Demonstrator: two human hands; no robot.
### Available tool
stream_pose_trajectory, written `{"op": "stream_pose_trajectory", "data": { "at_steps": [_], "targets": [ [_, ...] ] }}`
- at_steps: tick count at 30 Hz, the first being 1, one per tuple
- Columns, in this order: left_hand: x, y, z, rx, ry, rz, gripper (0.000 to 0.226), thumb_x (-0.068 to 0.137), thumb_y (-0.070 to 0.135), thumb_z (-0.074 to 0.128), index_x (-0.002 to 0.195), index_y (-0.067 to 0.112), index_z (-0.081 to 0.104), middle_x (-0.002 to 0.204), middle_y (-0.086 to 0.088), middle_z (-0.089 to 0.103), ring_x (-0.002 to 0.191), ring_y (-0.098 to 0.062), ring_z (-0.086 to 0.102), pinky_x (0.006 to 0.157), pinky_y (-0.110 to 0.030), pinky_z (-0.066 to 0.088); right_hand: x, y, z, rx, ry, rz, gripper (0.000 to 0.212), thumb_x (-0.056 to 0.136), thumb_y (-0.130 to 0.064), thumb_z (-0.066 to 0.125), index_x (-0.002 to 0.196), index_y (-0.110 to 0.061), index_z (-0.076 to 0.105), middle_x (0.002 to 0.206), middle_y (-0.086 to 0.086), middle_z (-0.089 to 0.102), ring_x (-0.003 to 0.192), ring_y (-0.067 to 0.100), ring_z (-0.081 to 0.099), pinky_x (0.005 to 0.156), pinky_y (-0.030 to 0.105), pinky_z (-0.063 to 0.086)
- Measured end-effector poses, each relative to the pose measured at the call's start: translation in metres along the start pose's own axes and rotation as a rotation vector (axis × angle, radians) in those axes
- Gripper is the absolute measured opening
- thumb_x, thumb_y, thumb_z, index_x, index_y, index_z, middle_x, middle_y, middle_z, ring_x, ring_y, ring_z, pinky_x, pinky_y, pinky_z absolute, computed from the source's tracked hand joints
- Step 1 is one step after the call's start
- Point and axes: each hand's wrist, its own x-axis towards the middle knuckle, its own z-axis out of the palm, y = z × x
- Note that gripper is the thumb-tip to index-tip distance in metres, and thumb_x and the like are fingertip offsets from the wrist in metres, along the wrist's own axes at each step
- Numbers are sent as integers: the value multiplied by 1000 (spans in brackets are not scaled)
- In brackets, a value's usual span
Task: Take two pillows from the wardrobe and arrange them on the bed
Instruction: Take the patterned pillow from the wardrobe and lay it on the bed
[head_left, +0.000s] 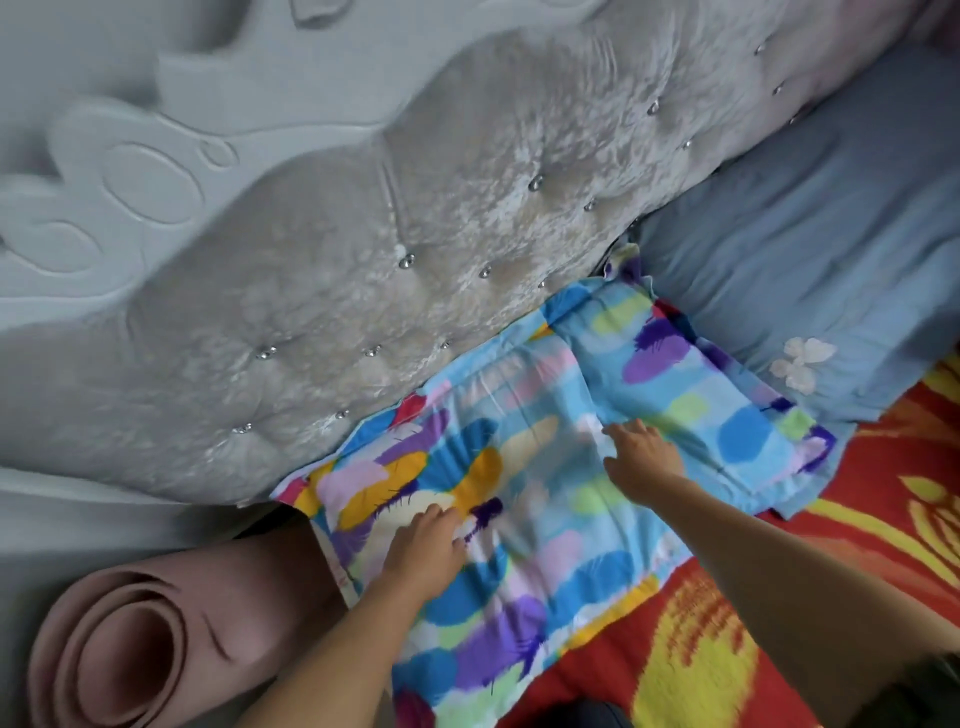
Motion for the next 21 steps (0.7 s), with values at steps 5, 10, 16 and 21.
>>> {"op": "stream_pose_trajectory", "data": {
  "at_steps": [5,10,16,21],
  "targets": [
    [-51,-18,-40,-21,105,40,26,91,29,48,116,21,52,123,-3,57,111,-27,55,86,-39,50,-78,-49,-19,-63,92,-77,49,87,-28,54,135,-23,43,136,10,48,125,30,45,100,44,41],
    [-129,-57,-55,23,177,126,25,89,27,48,112,19,55,120,-6,60,106,-30,57,82,-39,50,-162,-109,-20,-119,178,-135,50,87,-31,56,135,-21,44,135,10,49,124,30,47,97,41,42],
    [-232,-117,-90,58,354,185,16,85,26,52,95,17,62,105,-13,69,99,-35,62,79,-40,53,-254,-187,-34,-135,290,-231,37,89,-25,51,125,-16,51,125,11,56,117,32,53,94,42,46],
    [-309,-142,-105,20,409,124,17,86,27,51,96,17,61,106,-12,68,99,-34,62,76,-38,51,-320,-234,-40,-146,315,-317,37,87,-27,53,122,-19,54,122,9,59,113,31,55,86,39,46]
  ]
}}
